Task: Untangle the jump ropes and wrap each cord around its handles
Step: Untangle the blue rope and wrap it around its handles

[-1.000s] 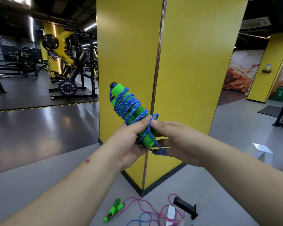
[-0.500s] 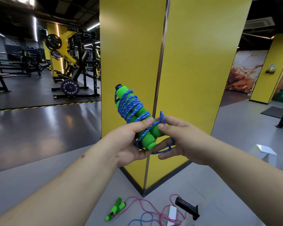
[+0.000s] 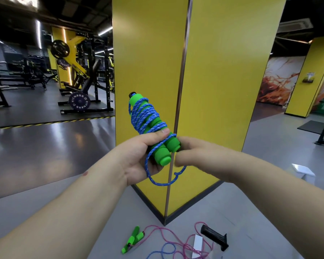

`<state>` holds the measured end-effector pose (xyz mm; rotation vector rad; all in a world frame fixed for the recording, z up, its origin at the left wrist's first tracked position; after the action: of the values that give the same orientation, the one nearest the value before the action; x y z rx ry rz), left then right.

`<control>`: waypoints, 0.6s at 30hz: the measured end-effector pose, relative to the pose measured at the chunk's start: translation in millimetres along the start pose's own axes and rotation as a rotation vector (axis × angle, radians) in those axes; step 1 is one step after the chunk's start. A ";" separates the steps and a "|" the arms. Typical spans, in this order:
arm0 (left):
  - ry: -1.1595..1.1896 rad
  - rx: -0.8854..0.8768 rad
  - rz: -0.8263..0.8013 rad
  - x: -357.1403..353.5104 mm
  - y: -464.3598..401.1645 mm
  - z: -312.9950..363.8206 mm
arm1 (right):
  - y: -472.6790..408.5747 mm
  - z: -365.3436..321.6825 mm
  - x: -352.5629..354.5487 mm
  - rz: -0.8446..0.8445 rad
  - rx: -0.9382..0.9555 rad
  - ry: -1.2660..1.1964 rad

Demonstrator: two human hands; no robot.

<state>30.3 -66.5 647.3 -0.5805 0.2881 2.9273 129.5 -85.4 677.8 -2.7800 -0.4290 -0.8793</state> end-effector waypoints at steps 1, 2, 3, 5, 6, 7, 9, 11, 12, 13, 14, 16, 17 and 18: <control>-0.009 -0.006 0.001 -0.2 -0.7 -0.5 | 2.4 -4.0 -8.3 -0.066 0.025 0.015; -0.008 -0.006 -0.004 -1.4 -1.0 -1.6 | 4.2 -5.5 -11.8 -0.100 0.049 0.032; 0.006 -0.002 -0.008 -2.4 -1.6 -3.5 | 4.9 -6.2 -12.4 -0.102 0.071 0.038; 0.053 0.007 0.004 -4.7 -0.9 -6.4 | 4.9 -8.2 -14.0 -0.087 0.097 0.004; 0.076 0.005 0.028 -4.6 -1.3 -6.8 | 4.5 -8.8 -17.3 -0.088 0.094 -0.039; 0.099 -0.003 0.058 -4.4 -0.7 -6.3 | 3.6 -7.3 -21.7 -0.090 0.081 -0.081; 0.153 -0.056 0.112 -3.3 -0.3 -2.2 | -0.2 3.8 -31.5 -0.097 0.065 -0.023; 0.145 -0.170 0.157 -0.5 -0.6 6.7 | 0.5 17.3 -38.8 -0.112 0.042 0.178; 0.109 -0.229 0.168 -0.6 0.5 11.2 | 3.0 18.1 -41.8 -0.113 0.034 0.216; 0.071 -0.278 0.173 -1.1 1.7 15.0 | 4.4 16.4 -44.8 -0.112 0.039 0.161; 0.042 -0.312 0.179 -2.0 3.4 18.7 | 5.5 11.6 -48.0 -0.113 0.059 0.028; 0.016 -0.331 0.181 -2.9 5.8 22.9 | 2.5 3.0 -46.4 -0.046 0.106 -0.268; 0.002 -0.319 0.168 -4.0 6.5 22.8 | -1.4 3.9 -38.4 0.031 0.129 -0.373; -0.016 -0.304 0.150 -5.4 7.3 22.0 | -4.3 5.2 -29.0 0.107 0.144 -0.441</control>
<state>25.9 -69.4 670.6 -0.5968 -0.1257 3.1444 108.3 -86.2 657.1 -2.8168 -0.3848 -0.1957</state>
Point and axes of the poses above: each hand's wrist, its own y-axis away from the middle knuckle, its own x-axis out of the back of the hand, z = x × y, the point moved 10 cm from there along -y, towards the middle knuckle, and after that the axes turned 10 degrees about z, right-handed, at the moved point
